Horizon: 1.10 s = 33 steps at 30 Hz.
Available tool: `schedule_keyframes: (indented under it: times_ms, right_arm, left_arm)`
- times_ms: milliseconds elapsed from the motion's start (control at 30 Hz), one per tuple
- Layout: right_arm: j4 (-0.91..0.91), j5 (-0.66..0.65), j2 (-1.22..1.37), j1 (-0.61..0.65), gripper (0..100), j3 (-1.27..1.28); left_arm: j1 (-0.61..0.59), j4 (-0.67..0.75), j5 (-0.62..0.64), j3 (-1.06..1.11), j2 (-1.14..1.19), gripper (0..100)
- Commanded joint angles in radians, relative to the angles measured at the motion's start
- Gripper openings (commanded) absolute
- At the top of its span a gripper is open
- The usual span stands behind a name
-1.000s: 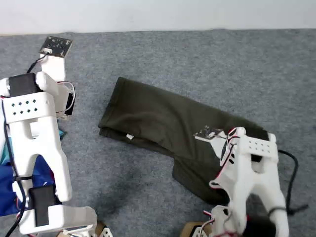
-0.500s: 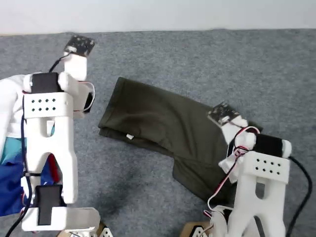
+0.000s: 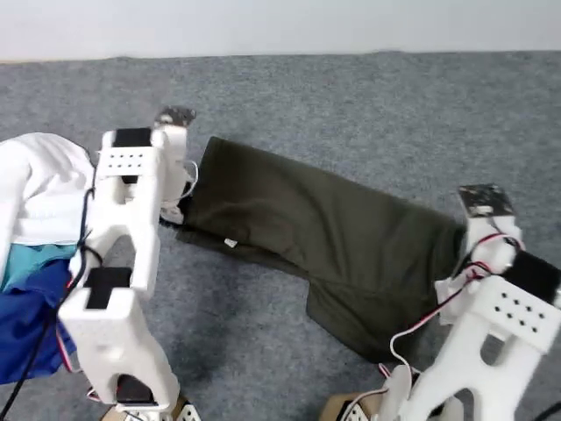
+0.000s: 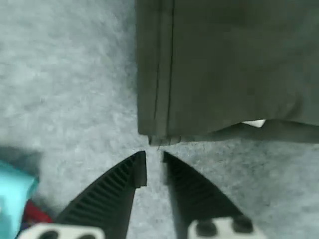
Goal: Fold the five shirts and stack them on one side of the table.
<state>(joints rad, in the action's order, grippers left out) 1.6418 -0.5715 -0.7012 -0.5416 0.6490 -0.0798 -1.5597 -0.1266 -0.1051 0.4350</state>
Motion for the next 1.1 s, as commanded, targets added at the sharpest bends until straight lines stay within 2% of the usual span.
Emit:
schedule_keyframes:
  times_ms: [0, 233, 533, 900, 1067]
  right_arm:
    - [0.013, 0.011, -0.028, -0.067, 1.0, -0.048]
    - [0.015, 0.011, -0.03, -0.082, 1.0, -0.048]
    - [0.015, 0.015, -0.03, -0.079, 1.0, -0.048]
    - [0.068, 0.012, -0.03, -0.077, 1.0, -0.048]
    - [0.071, 0.017, -0.03, -0.077, 1.0, -0.048]
  left_arm:
    - [0.006, 0.02, -0.038, -0.079, 0.043, 12]
    - [0.002, 0.029, -0.046, -0.185, 0.135, 12]
    - [0.006, 0.032, -0.048, -0.214, 0.133, 12]
    - [0.035, -0.137, -0.095, -0.298, 0.017, 12]
    - [0.063, -0.066, -0.097, -0.289, 0.051, 12]
